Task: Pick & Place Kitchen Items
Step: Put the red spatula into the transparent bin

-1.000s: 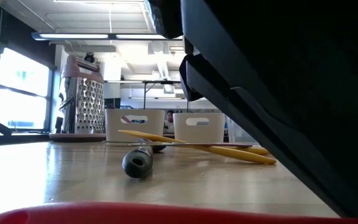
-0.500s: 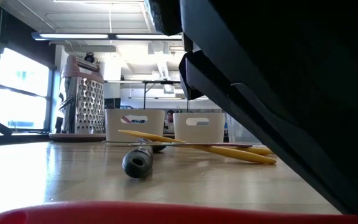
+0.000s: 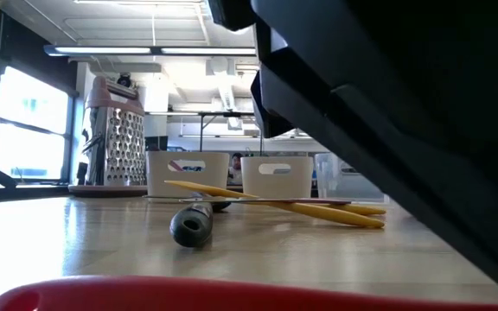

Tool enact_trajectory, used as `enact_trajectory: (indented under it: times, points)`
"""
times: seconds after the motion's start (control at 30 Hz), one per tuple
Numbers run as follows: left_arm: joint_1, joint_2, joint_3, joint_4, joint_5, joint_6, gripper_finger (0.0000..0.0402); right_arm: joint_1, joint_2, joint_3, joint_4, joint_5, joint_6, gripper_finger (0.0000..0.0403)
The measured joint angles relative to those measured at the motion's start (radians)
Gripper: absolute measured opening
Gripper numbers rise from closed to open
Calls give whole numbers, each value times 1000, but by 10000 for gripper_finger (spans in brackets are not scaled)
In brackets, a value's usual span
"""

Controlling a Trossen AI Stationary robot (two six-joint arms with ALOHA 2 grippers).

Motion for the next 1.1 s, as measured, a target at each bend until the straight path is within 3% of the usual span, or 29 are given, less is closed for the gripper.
enact_trajectory:
  times: [0.17, 0.6, 0.9, 1.1]
  points:
    - [5, 0, 0, 16, 77, -42, 18, 5, 0, 2, 3, -12, -1, 7]
    - [4, -18, -3, 70, 162, -163, 133, 27, -6, 39, -21, -50, -46, 5]
    - [2, -64, 1, 55, 210, -203, 138, 57, -102, 45, -172, -50, -31, 5]
    - [0, -84, 94, -35, 208, -237, 138, 97, -207, 45, -280, -33, -34, 5]
